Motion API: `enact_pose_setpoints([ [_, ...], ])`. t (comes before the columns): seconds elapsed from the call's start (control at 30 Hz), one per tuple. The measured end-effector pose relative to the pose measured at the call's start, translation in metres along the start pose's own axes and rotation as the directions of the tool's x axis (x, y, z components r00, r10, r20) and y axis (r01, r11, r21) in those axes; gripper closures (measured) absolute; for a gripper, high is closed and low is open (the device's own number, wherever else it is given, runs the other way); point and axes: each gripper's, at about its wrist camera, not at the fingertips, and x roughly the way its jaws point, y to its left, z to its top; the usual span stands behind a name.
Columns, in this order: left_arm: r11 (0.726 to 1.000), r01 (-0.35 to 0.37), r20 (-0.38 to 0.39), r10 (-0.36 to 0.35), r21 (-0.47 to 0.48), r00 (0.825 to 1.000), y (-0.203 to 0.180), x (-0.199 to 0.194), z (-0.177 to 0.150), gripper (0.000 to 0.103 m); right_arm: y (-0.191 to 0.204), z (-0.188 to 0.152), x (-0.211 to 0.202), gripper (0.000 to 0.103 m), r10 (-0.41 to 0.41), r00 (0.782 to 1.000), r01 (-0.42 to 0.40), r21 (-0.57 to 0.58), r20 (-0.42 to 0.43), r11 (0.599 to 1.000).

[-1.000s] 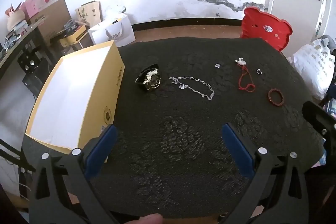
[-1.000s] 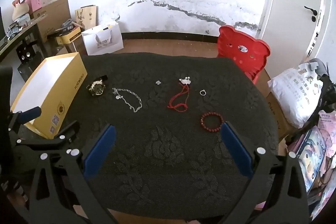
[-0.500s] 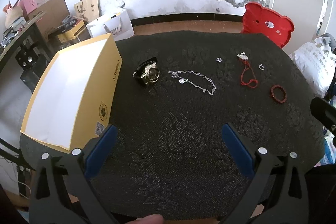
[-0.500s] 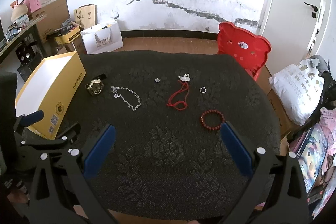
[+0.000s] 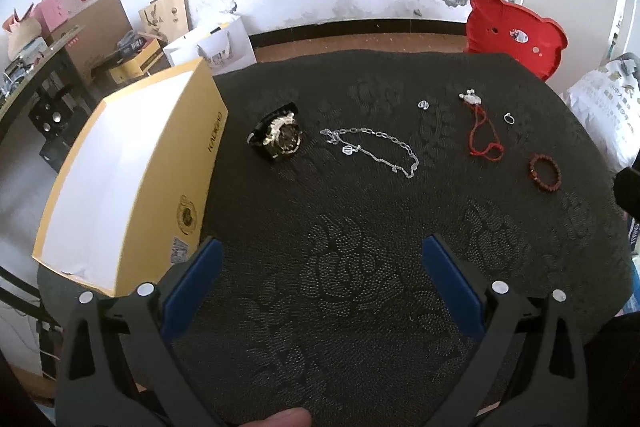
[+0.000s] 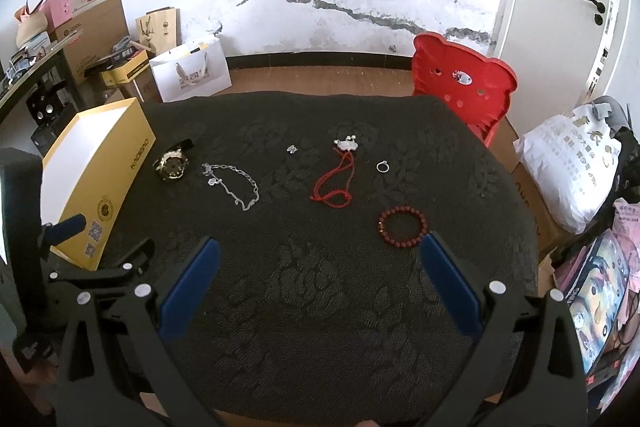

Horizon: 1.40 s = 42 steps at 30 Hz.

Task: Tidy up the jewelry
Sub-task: 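Move both tools toward the jewelry on the tablecloth, then lower the left tool onto the black watch and close around it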

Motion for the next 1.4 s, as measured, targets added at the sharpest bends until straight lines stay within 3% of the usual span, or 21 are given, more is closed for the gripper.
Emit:
enact_pose_setpoints([
  [0.43,1.000,-0.009,-0.027,0.009,-0.003,1.000,0.004,0.030,0.010,0.006,-0.009,0.004,0.023,0.006,0.011,1.000,-0.010,0.027,-0.022,1.000],
  [1.0,1.000,0.003,-0.017,-0.003,-0.010,1.000,0.006,0.030,0.014,0.006,-0.006,0.002,0.022,0.006,0.011,1.000,-0.010,0.016,-0.016,1.000],
  [1.4,1.000,0.022,-0.037,-0.022,-0.013,0.999,0.005,0.056,0.020,0.006,-0.013,0.005,0.036,0.006,0.003,1.000,-0.002,0.030,-0.029,1.000],
])
